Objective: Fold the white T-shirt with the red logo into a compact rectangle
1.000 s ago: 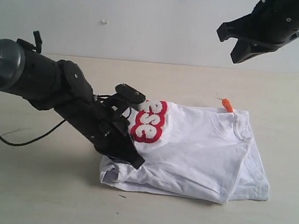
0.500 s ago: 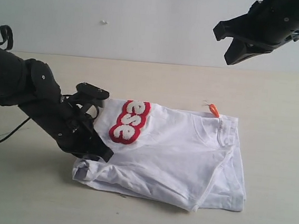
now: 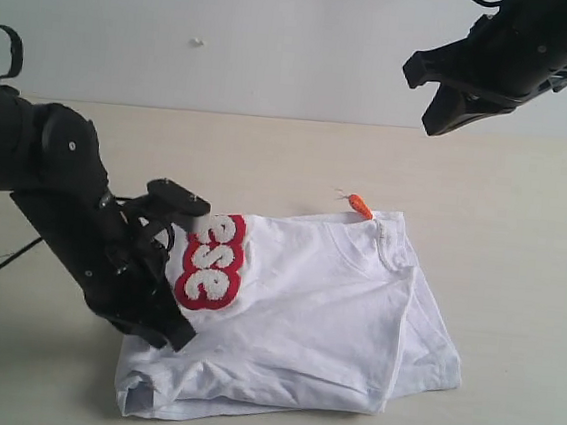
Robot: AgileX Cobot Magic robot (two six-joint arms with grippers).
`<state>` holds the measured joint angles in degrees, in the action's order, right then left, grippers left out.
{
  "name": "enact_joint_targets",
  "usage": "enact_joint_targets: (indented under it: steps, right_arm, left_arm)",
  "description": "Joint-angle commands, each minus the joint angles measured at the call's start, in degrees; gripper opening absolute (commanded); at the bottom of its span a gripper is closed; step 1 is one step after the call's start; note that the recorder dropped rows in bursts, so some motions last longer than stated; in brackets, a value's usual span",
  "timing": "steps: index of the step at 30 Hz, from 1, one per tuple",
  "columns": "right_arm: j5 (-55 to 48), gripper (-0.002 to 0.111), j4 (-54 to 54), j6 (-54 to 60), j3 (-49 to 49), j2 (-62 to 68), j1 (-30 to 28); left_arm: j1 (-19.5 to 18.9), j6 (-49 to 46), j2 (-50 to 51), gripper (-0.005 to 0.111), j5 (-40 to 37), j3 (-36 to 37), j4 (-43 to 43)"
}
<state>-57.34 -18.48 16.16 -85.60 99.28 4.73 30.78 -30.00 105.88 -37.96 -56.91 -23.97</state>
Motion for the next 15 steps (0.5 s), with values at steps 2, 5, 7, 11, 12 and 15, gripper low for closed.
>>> enact_joint_targets:
  steps: [2, 5, 7, 11, 12, 15]
  right_arm:
    - [1.16, 0.0, -1.08, 1.3, -0.03, -1.95, -0.03]
    - [1.3, 0.0, -1.08, 1.3, -0.03, -1.95, -0.03]
    - [1.43, 0.0, -1.08, 1.3, -0.03, -1.95, -0.03]
    - [1.57, 0.0, -1.19, 1.35, -0.03, -1.95, -0.03]
    - [1.57, 0.0, -1.19, 1.35, -0.03, -1.95, -0.03]
    - [1.57, 0.0, -1.17, 1.35, -0.03, -1.95, -0.03]
  left_arm:
    - [0.22, 2.0, -4.23, 0.0, 12.77, 0.1, -2.51]
    - [1.31, 0.42, -3.16, 0.0, 17.69, 0.1, -5.48]
    - [2.68, -0.71, -1.31, 0.0, 19.34, 0.1, -5.61]
    - [3.24, -0.95, 3.17, 0.0, 21.88, -0.48, -5.38]
    - [2.53, -0.79, 4.11, 0.0, 21.88, -0.77, -5.38]
    - [0.04, 0.09, 6.11, 0.0, 21.51, -1.68, -5.38]
